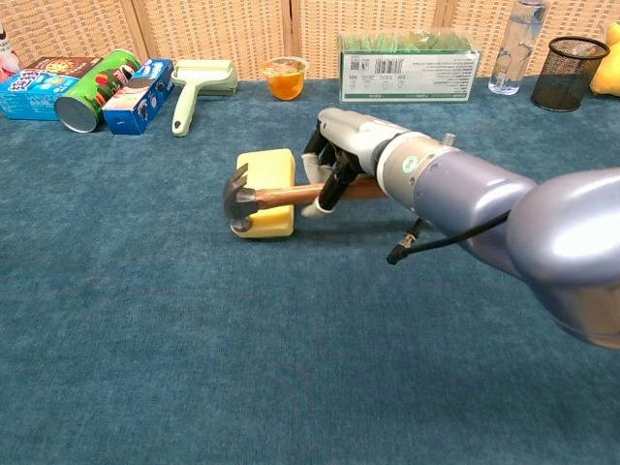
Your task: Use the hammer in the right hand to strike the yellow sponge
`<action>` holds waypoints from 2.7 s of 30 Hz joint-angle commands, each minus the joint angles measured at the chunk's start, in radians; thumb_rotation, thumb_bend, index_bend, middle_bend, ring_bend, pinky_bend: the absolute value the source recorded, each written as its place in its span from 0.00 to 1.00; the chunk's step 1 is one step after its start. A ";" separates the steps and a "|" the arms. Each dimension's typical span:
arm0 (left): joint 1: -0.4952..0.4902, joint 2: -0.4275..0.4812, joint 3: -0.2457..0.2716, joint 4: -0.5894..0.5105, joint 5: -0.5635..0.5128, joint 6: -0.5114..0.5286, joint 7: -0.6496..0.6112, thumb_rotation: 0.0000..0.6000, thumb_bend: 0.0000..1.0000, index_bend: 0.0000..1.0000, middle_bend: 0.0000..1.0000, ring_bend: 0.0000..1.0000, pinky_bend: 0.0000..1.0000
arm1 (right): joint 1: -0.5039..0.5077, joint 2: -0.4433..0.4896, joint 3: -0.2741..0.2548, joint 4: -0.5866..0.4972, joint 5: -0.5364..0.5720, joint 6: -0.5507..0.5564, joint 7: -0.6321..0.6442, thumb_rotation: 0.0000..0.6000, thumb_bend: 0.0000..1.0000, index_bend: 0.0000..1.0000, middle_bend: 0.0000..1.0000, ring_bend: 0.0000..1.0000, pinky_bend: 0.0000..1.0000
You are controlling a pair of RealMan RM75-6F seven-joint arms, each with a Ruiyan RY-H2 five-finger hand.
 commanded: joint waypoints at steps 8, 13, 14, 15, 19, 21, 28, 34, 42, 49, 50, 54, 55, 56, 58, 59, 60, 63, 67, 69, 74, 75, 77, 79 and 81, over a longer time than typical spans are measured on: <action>0.001 -0.001 0.004 -0.009 0.005 -0.001 0.008 1.00 0.24 0.28 0.21 0.11 0.14 | -0.098 0.095 0.145 -0.226 0.054 -0.012 0.387 1.00 0.24 0.92 1.00 1.00 1.00; 0.003 0.001 0.005 -0.016 0.005 -0.001 0.016 1.00 0.24 0.28 0.21 0.11 0.14 | -0.134 0.108 0.164 -0.245 0.039 -0.039 0.523 1.00 0.24 0.92 1.00 1.00 1.00; 0.003 0.002 0.005 -0.017 0.005 -0.001 0.017 1.00 0.24 0.28 0.21 0.11 0.14 | -0.135 0.108 0.162 -0.244 0.034 -0.039 0.529 1.00 0.24 0.92 1.00 1.00 1.00; 0.003 0.002 0.005 -0.018 0.005 -0.001 0.018 1.00 0.24 0.28 0.21 0.11 0.14 | -0.137 0.108 0.159 -0.242 0.029 -0.040 0.540 1.00 0.24 0.92 1.00 1.00 1.00; 0.001 0.002 0.006 -0.021 0.003 -0.010 0.022 1.00 0.24 0.28 0.21 0.11 0.14 | -0.128 0.111 0.135 -0.210 0.013 -0.035 0.537 1.00 0.24 0.92 1.00 1.00 1.00; -0.001 0.001 0.006 -0.021 0.002 -0.014 0.022 1.00 0.23 0.28 0.21 0.11 0.14 | -0.111 0.106 0.115 -0.179 0.007 -0.022 0.501 1.00 0.25 0.92 1.00 1.00 1.00; -0.003 -0.001 0.004 -0.014 -0.008 -0.025 0.020 1.00 0.24 0.28 0.21 0.11 0.14 | -0.015 0.076 0.044 -0.050 0.122 0.019 0.236 1.00 0.25 0.92 1.00 1.00 1.00; -0.001 -0.002 0.003 -0.006 -0.016 -0.029 0.017 1.00 0.23 0.28 0.21 0.11 0.14 | 0.059 0.055 -0.021 0.027 0.227 0.042 0.004 1.00 0.26 0.92 1.00 1.00 1.00; -0.002 -0.002 0.001 -0.004 -0.012 -0.025 0.015 1.00 0.24 0.28 0.21 0.11 0.14 | 0.049 0.070 0.032 -0.068 0.225 0.095 0.022 1.00 0.26 0.92 1.00 1.00 1.00; -0.006 -0.006 0.005 -0.013 -0.001 -0.030 0.020 1.00 0.23 0.28 0.21 0.11 0.13 | -0.044 0.189 0.094 -0.249 0.204 0.001 0.222 1.00 0.26 0.92 1.00 1.00 1.00; -0.007 -0.005 0.006 -0.015 0.000 -0.030 0.022 1.00 0.23 0.28 0.21 0.11 0.13 | -0.054 0.203 0.094 -0.262 0.202 -0.012 0.241 1.00 0.26 0.92 1.00 1.00 1.00; -0.006 -0.001 0.007 -0.029 0.007 -0.023 0.032 1.00 0.24 0.28 0.21 0.11 0.13 | -0.090 0.261 0.049 -0.276 0.156 -0.045 0.276 1.00 0.26 0.92 1.00 1.00 1.00; -0.006 0.000 0.007 -0.031 0.008 -0.021 0.034 1.00 0.24 0.28 0.21 0.11 0.13 | -0.095 0.266 0.044 -0.278 0.151 -0.048 0.283 1.00 0.26 0.92 1.00 1.00 1.00; -0.005 0.002 0.007 -0.035 0.009 -0.020 0.038 1.00 0.24 0.28 0.21 0.11 0.13 | -0.104 0.277 0.032 -0.276 0.136 -0.051 0.292 1.00 0.26 0.92 1.00 1.00 1.00; -0.005 0.005 0.008 -0.045 0.012 -0.018 0.047 1.00 0.24 0.28 0.21 0.11 0.13 | -0.119 0.292 0.008 -0.271 0.099 -0.048 0.304 1.00 0.26 0.92 1.00 1.00 1.00; -0.005 0.006 0.009 -0.050 0.014 -0.017 0.051 1.00 0.24 0.28 0.21 0.11 0.13 | -0.124 0.297 -0.004 -0.266 0.081 -0.045 0.305 1.00 0.26 0.92 1.00 1.00 1.00; -0.004 0.008 0.010 -0.056 0.016 -0.015 0.055 1.00 0.24 0.28 0.21 0.11 0.13 | -0.129 0.302 -0.017 -0.261 0.063 -0.041 0.307 1.00 0.26 0.92 1.00 1.00 1.00; -0.003 0.013 0.010 -0.075 0.021 -0.007 0.071 1.00 0.24 0.28 0.21 0.11 0.13 | -0.145 0.314 -0.053 -0.244 0.016 -0.025 0.306 1.00 0.26 0.92 1.00 1.00 1.00; -0.003 0.017 0.013 -0.102 0.029 -0.003 0.096 1.00 0.23 0.28 0.21 0.11 0.13 | -0.162 0.315 -0.098 -0.203 -0.034 -0.011 0.307 1.00 0.26 0.92 1.00 1.00 1.00; -0.002 0.019 0.014 -0.113 0.032 -0.002 0.106 1.00 0.24 0.28 0.21 0.11 0.13 | -0.167 0.314 -0.110 -0.186 -0.051 -0.009 0.313 1.00 0.25 0.92 1.00 1.00 0.99; -0.002 0.023 0.018 -0.151 0.042 0.002 0.144 1.00 0.24 0.28 0.21 0.11 0.13 | -0.185 0.313 -0.140 -0.128 -0.091 -0.012 0.333 1.00 0.24 0.90 1.00 1.00 0.88; -0.002 0.024 0.019 -0.158 0.043 0.003 0.152 1.00 0.24 0.28 0.21 0.11 0.13 | -0.188 0.312 -0.143 -0.119 -0.101 -0.012 0.340 1.00 0.24 0.89 1.00 1.00 0.85; -0.003 0.025 0.020 -0.171 0.045 0.003 0.166 1.00 0.24 0.28 0.21 0.11 0.13 | -0.192 0.312 -0.152 -0.101 -0.124 -0.018 0.351 1.00 0.23 0.86 0.99 1.00 0.78; -0.003 0.025 0.021 -0.181 0.047 0.003 0.176 1.00 0.24 0.28 0.21 0.11 0.13 | -0.194 0.312 -0.160 -0.086 -0.137 -0.025 0.357 1.00 0.23 0.81 0.95 0.95 0.71; -0.003 0.027 0.022 -0.198 0.049 0.004 0.195 1.00 0.23 0.28 0.21 0.11 0.13 | -0.199 0.317 -0.174 -0.067 -0.159 -0.045 0.374 1.00 0.22 0.74 0.85 0.85 0.64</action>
